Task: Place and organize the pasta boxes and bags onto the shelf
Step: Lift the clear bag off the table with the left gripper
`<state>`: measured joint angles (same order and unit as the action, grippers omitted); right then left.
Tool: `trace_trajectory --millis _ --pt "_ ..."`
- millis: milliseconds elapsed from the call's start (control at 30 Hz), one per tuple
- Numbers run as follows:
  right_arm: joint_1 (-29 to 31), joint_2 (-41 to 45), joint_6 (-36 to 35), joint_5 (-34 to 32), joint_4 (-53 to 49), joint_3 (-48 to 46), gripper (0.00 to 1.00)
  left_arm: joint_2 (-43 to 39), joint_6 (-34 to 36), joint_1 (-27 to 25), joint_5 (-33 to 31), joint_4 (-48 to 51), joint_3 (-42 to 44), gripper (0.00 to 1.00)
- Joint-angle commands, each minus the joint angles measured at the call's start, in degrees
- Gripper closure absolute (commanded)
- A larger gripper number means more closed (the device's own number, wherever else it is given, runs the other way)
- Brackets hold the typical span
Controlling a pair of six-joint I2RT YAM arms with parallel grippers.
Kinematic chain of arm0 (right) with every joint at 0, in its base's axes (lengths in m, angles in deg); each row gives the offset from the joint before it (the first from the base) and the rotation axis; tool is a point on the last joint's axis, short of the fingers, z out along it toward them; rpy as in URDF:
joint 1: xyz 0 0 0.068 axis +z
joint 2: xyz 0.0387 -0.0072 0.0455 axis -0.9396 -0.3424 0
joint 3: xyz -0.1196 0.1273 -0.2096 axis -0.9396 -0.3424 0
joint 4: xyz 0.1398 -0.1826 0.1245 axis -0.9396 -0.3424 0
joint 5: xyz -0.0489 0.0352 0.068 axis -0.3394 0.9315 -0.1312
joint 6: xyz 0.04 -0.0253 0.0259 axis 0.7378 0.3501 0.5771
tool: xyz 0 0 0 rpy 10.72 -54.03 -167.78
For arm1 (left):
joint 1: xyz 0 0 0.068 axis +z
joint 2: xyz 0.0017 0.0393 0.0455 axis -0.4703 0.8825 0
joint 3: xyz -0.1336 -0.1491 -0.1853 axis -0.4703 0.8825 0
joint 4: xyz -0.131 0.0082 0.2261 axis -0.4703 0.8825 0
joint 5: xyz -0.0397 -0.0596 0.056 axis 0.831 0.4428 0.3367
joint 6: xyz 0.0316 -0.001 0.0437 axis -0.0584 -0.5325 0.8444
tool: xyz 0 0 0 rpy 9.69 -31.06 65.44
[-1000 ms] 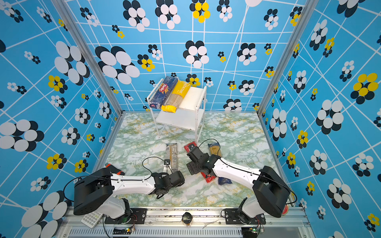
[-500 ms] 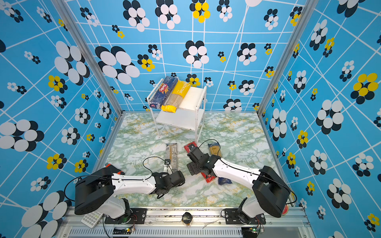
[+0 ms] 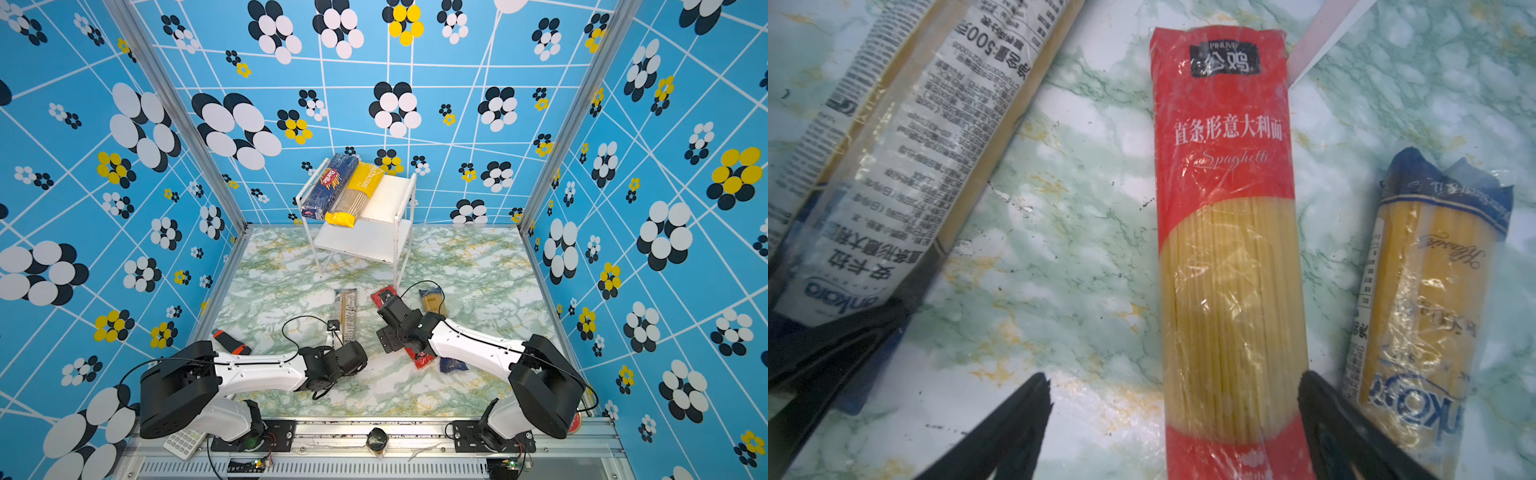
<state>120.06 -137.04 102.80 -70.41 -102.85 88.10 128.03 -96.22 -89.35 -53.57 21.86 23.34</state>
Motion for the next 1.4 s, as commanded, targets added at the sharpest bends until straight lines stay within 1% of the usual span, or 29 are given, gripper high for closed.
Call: trace_trajectory --millis 0,133,267,367,533,733,933,1167,1367 --pt "-0.5 1.8 0.2 -0.6 -0.4 -0.7 0.05 -2.5 2.3 1.7 2.1 2.4 1.5 0.41" --pt "-0.6 2.1 0.1 -0.5 -0.7 -0.7 0.05 -5.4 4.6 4.1 5.5 2.0 1.7 0.66" --pt "-0.8 2.3 -0.2 -0.6 -0.8 -0.7 0.05 -8.9 5.5 6.5 8.2 0.8 3.2 1.0" --pt "-1.0 2.4 -0.2 -0.6 -1.0 -0.8 0.05 -11.8 5.9 7.6 9.5 1.4 3.7 1.0" --pt "-1.2 2.4 -0.5 -0.7 -1.2 -0.6 0.05 -17.5 7.6 9.4 12.6 5.5 2.6 1.0" --pt "-1.4 2.0 -0.8 -0.8 -1.8 0.0 0.05 -29.8 9.2 13.3 19.9 8.4 1.3 1.0" --pt "-1.8 1.5 -1.1 -0.7 -2.1 0.3 0.05 -41.0 10.1 18.1 27.6 14.1 -1.5 1.0" --pt "-2.1 0.9 -1.1 -0.9 -2.2 0.4 0.05 -49.0 10.0 19.1 30.9 20.2 -6.5 1.0" --pt "-2.6 0.6 -1.4 -0.9 -2.6 0.3 0.05 -52.7 10.8 19.3 33.9 23.0 -11.6 1.0"
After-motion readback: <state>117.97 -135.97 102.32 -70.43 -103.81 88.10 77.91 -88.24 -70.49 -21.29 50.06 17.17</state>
